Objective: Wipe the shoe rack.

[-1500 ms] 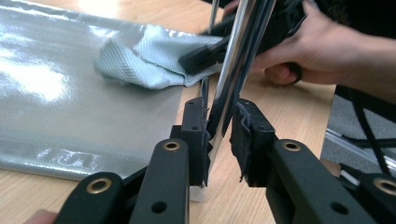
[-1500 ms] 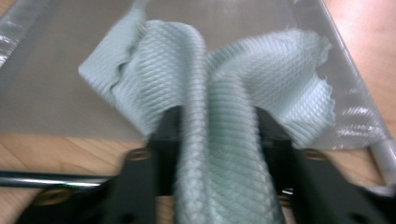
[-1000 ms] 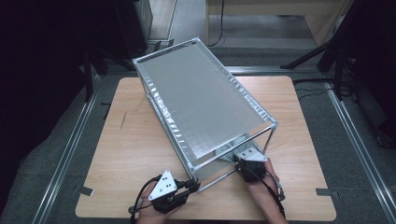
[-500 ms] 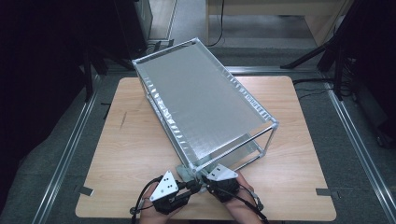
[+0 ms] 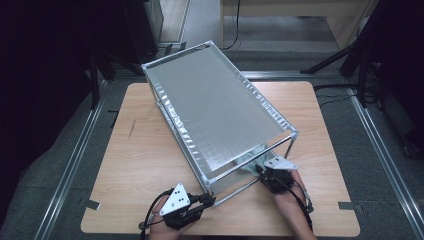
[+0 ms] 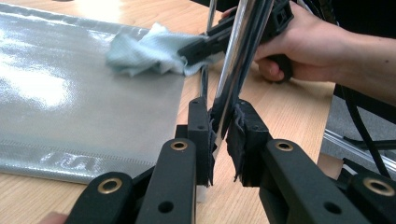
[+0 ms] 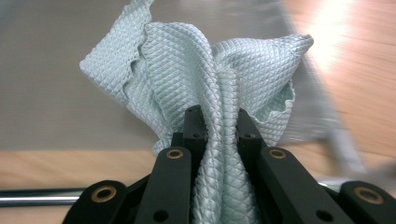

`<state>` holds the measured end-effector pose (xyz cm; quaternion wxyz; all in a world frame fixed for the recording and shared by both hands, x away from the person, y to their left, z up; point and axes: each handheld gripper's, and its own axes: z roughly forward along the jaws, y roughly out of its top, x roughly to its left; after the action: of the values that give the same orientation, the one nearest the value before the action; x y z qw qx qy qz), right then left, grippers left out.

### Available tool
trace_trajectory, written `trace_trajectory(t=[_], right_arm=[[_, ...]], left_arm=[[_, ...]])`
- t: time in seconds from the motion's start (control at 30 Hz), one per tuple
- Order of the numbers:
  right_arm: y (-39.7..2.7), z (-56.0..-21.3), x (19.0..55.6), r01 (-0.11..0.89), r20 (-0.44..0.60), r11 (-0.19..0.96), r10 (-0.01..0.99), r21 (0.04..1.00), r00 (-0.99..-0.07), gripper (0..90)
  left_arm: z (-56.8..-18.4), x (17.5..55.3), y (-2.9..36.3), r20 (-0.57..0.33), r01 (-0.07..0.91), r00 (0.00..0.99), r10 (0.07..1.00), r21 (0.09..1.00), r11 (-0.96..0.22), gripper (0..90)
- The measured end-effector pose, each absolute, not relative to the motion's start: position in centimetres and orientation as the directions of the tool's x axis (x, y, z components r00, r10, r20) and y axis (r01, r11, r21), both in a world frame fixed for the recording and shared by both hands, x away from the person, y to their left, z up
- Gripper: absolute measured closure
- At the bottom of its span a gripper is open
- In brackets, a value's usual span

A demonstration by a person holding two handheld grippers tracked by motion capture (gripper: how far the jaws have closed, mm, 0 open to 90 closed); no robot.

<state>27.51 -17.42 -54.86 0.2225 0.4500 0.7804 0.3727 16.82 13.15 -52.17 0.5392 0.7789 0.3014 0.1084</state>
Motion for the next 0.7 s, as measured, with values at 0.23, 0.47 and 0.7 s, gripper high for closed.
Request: trace_trajectory(t=[0.23,0.47,0.7], right_arm=[[-18.4,-54.8,27.9,0.552,-0.03,0.286,0.904,0.783,-0.426,80.4],[-14.8,-55.0,26.3,0.52,-0.022,0.341,0.851,0.783,-0.525,80.3],[-10.1,-55.1,23.4,0.474,0.025,0.395,0.747,0.787,-0.664,79.9]], left_arm=[[-52.2,16.8,13.2,-0.158,0.353,0.794,0.587,0.906,-0.234,79.6],[-52.2,16.8,13.2,-0.162,0.355,0.794,0.586,0.906,-0.23,79.4],[-52.3,16.9,13.3,-0.165,0.355,0.797,0.581,0.906,-0.23,79.3]])
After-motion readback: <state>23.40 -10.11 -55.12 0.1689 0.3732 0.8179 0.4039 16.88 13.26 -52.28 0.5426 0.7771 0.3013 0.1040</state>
